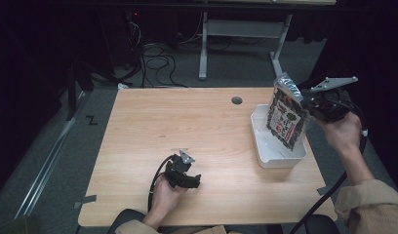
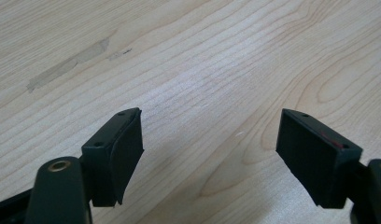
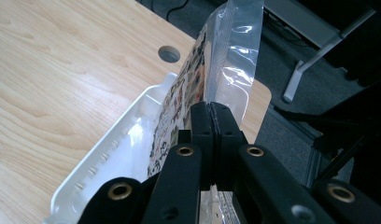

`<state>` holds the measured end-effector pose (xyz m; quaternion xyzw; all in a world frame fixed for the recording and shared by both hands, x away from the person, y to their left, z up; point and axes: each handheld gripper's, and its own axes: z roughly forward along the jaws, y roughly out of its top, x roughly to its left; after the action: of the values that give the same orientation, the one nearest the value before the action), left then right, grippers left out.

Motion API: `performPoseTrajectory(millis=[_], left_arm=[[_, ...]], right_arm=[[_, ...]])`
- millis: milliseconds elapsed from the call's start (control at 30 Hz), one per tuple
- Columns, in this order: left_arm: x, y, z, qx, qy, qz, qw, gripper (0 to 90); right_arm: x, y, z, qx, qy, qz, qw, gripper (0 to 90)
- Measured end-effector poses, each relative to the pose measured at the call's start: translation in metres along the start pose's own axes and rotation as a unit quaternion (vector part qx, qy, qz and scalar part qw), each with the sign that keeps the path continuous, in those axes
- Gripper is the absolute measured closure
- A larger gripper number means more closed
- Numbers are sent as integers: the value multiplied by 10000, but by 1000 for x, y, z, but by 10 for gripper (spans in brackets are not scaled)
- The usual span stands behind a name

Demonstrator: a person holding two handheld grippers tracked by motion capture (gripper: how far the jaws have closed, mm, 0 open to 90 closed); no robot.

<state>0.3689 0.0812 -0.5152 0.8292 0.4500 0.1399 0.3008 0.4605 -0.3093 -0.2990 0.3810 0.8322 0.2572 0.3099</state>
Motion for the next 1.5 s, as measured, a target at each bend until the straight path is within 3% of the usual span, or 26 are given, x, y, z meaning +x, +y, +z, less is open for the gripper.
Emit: performPoseTrajectory(millis=[333, 467, 733, 1067, 1233, 1500], left_arm=[[-1, 0, 0, -11, -14, -8, 10000, 234], [-1, 0, 0, -15, -12, -10, 10000, 234], [-1, 0, 1, -4, -17, -15, 10000, 233], [-2, 0, 1, 16, -36, 7, 10000, 233], [-2, -1, 1, 11, -35, 1, 10000, 234], [-2, -1, 1, 4, -31, 8, 10000, 233]], right_arm=[[-5, -12, 12, 192, 160, 182, 9995, 858], [-10, -18, 17, 255, 93, 267, 9993, 843], [-22, -32, 23, 415, 3, 535, 9977, 756], [-33, -39, 29, 543, -98, 853, 9948, 577], [-37, -42, 27, 448, -41, 1075, 9932, 500], [-38, -43, 25, 365, -59, 1118, 9930, 438]])
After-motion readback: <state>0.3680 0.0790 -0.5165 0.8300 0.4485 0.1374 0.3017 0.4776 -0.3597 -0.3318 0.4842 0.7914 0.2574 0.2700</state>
